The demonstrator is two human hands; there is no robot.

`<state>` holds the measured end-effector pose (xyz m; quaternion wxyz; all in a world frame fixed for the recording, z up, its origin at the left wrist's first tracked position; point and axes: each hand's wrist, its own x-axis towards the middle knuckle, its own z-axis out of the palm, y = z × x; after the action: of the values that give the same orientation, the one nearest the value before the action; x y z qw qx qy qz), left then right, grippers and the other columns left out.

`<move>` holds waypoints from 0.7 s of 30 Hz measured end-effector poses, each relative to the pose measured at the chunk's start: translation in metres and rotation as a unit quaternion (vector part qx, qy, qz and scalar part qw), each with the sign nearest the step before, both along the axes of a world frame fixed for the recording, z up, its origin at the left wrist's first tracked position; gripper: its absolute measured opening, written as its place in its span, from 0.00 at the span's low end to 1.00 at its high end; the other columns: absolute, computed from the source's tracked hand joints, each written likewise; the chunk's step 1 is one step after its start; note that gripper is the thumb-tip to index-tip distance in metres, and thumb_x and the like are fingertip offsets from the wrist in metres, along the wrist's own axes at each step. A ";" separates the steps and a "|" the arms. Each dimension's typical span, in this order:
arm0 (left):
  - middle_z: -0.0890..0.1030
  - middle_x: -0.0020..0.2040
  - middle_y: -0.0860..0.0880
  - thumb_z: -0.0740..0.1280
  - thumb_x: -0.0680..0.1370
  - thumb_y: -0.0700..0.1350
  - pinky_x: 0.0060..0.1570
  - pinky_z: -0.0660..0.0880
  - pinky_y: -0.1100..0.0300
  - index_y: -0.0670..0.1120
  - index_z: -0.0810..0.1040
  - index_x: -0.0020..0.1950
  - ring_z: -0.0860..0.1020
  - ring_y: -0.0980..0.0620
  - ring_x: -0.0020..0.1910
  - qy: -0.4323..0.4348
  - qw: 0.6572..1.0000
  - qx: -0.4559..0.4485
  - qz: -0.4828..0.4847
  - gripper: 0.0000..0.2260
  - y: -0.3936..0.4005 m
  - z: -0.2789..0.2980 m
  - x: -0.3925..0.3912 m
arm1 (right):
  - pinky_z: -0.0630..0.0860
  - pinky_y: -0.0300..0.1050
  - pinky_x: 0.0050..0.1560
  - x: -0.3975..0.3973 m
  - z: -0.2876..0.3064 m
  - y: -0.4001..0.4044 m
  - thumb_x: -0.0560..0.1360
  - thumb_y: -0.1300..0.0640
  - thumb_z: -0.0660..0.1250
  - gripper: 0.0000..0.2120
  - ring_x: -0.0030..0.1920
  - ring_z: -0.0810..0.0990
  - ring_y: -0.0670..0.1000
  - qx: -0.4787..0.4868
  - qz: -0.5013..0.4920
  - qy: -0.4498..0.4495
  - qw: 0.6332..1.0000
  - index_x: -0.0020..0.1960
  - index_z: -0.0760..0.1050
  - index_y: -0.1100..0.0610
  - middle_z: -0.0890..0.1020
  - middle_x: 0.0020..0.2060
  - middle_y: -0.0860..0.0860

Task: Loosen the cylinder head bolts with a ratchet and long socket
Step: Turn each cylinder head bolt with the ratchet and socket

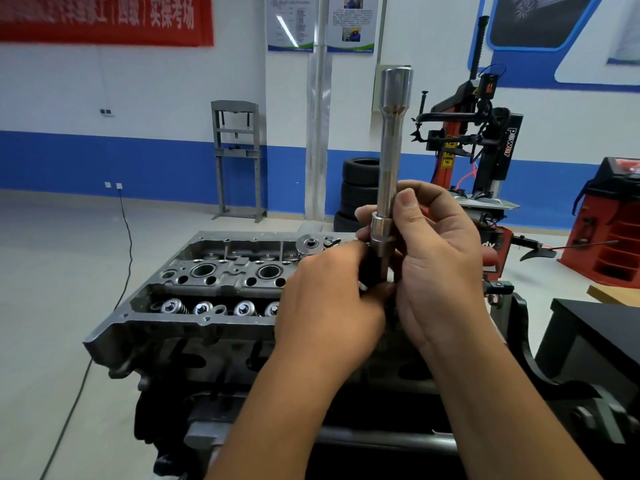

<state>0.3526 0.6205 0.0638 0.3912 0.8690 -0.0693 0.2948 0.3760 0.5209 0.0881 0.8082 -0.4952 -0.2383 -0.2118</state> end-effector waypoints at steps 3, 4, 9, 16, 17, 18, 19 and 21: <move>0.86 0.48 0.58 0.75 0.74 0.54 0.47 0.82 0.49 0.60 0.80 0.55 0.83 0.52 0.49 -0.011 1.000 -0.004 -0.001 0.11 0.000 -0.002 0.000 | 0.81 0.45 0.42 -0.002 0.001 0.000 0.67 0.44 0.78 0.14 0.38 0.84 0.53 -0.010 -0.024 -0.009 1.000 0.46 0.80 0.51 0.86 0.39 0.55; 0.86 0.48 0.59 0.75 0.74 0.55 0.48 0.82 0.49 0.60 0.80 0.56 0.84 0.53 0.49 -0.010 1.000 -0.006 -0.004 0.11 0.001 -0.002 0.001 | 0.81 0.45 0.43 -0.002 0.000 0.000 0.63 0.44 0.80 0.16 0.39 0.84 0.53 -0.016 -0.042 -0.016 0.999 0.44 0.80 0.50 0.85 0.38 0.54; 0.86 0.48 0.58 0.75 0.75 0.55 0.49 0.82 0.50 0.59 0.82 0.55 0.83 0.54 0.49 -0.007 1.000 -0.004 -0.005 0.10 0.001 -0.002 0.003 | 0.82 0.48 0.38 -0.001 -0.002 -0.002 0.67 0.49 0.79 0.12 0.38 0.87 0.58 0.015 -0.031 -0.016 0.999 0.43 0.79 0.52 0.86 0.37 0.57; 0.86 0.45 0.54 0.67 0.78 0.59 0.47 0.81 0.47 0.57 0.83 0.56 0.83 0.47 0.47 -0.002 0.998 -0.025 -0.053 0.11 0.002 0.000 0.003 | 0.81 0.48 0.37 0.000 0.001 0.001 0.70 0.47 0.75 0.08 0.36 0.84 0.55 0.023 0.012 0.004 1.000 0.43 0.80 0.49 0.86 0.40 0.59; 0.86 0.46 0.56 0.66 0.77 0.60 0.48 0.81 0.47 0.59 0.83 0.56 0.84 0.49 0.48 -0.001 0.998 -0.035 -0.055 0.12 0.002 0.000 0.002 | 0.81 0.47 0.37 0.000 0.001 0.001 0.68 0.46 0.77 0.09 0.36 0.84 0.54 0.020 0.000 0.001 1.000 0.42 0.80 0.48 0.85 0.39 0.57; 0.86 0.46 0.57 0.66 0.75 0.62 0.49 0.81 0.48 0.60 0.83 0.57 0.84 0.51 0.49 0.000 0.997 -0.047 -0.057 0.15 0.001 0.000 0.002 | 0.81 0.46 0.38 0.000 0.001 0.000 0.65 0.46 0.79 0.10 0.36 0.84 0.53 0.018 -0.015 -0.003 1.000 0.41 0.81 0.49 0.85 0.38 0.54; 0.86 0.47 0.58 0.65 0.73 0.63 0.50 0.82 0.48 0.61 0.83 0.57 0.85 0.52 0.49 -0.001 0.997 -0.057 -0.058 0.16 0.001 0.000 0.001 | 0.81 0.45 0.38 0.000 0.001 -0.001 0.64 0.47 0.80 0.11 0.36 0.84 0.52 0.014 -0.026 -0.005 1.000 0.40 0.82 0.49 0.84 0.37 0.53; 0.86 0.45 0.60 0.66 0.71 0.65 0.49 0.82 0.49 0.64 0.82 0.56 0.85 0.54 0.48 -0.006 0.996 -0.076 -0.053 0.17 0.000 -0.001 0.002 | 0.81 0.45 0.39 0.001 -0.001 -0.002 0.65 0.46 0.80 0.10 0.37 0.84 0.51 0.003 -0.028 -0.002 1.000 0.40 0.83 0.49 0.84 0.36 0.53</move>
<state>0.3547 0.6203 0.0633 0.4707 0.8301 -0.0951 0.2833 0.3770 0.5188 0.0875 0.8029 -0.4988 -0.2250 -0.2363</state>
